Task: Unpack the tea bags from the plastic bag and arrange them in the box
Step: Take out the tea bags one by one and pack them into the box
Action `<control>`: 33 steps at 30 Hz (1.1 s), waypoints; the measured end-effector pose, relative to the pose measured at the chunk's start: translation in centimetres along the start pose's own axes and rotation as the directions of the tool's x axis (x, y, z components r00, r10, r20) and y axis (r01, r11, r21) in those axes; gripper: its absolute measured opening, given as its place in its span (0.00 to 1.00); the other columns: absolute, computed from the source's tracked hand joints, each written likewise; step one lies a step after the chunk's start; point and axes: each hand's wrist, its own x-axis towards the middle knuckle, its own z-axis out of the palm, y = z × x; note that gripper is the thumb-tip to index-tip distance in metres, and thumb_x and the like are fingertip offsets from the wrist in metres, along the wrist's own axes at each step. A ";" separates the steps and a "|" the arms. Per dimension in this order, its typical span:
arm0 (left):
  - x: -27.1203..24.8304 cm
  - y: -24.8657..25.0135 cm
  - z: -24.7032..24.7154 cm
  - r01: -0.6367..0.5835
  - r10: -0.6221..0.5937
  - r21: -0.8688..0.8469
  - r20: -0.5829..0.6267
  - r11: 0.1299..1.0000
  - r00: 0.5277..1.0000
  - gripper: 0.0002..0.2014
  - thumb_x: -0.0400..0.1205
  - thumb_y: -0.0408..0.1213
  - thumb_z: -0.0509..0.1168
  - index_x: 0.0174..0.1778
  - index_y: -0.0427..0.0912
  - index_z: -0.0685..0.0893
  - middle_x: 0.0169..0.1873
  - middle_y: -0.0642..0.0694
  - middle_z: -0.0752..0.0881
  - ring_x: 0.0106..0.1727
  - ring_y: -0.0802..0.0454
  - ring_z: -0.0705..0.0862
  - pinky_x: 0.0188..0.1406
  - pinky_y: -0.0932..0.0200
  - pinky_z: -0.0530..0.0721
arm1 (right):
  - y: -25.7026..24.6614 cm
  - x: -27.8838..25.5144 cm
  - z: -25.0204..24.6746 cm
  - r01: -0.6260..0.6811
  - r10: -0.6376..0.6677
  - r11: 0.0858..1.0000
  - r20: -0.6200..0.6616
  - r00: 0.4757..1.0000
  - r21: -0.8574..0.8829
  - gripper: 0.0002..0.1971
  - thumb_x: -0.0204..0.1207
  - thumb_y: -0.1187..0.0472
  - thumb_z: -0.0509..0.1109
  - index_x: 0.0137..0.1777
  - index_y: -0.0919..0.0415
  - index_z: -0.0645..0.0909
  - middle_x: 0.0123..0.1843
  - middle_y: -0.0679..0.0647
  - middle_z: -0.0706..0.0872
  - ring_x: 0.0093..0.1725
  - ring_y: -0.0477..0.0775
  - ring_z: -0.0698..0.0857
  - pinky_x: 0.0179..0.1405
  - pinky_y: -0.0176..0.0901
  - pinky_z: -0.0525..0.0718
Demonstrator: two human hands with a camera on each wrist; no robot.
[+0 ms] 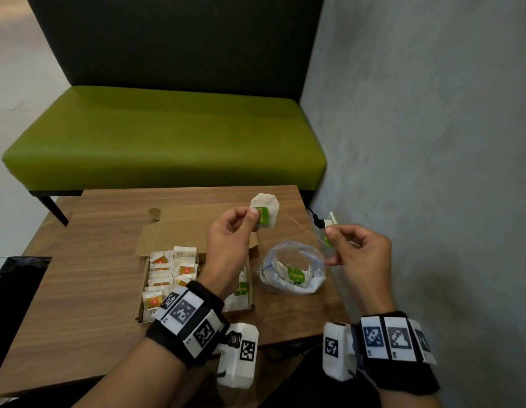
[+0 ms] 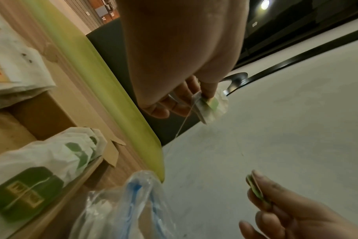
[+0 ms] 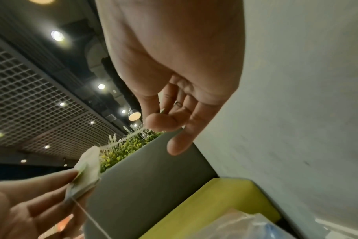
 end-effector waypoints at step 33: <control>-0.1 -1.3 -0.7 -0.081 -0.089 0.516 0.297 0.853 0.951 0.02 0.75 0.34 0.74 0.38 0.44 0.88 0.38 0.46 0.92 0.42 0.50 0.91 0.45 0.44 0.91 | -9.2 1.0 -0.3 0.253 -0.269 0.939 0.040 0.962 0.235 0.02 0.79 0.71 0.71 0.49 0.65 0.82 0.40 0.56 0.93 0.33 0.56 0.91 0.42 0.50 0.92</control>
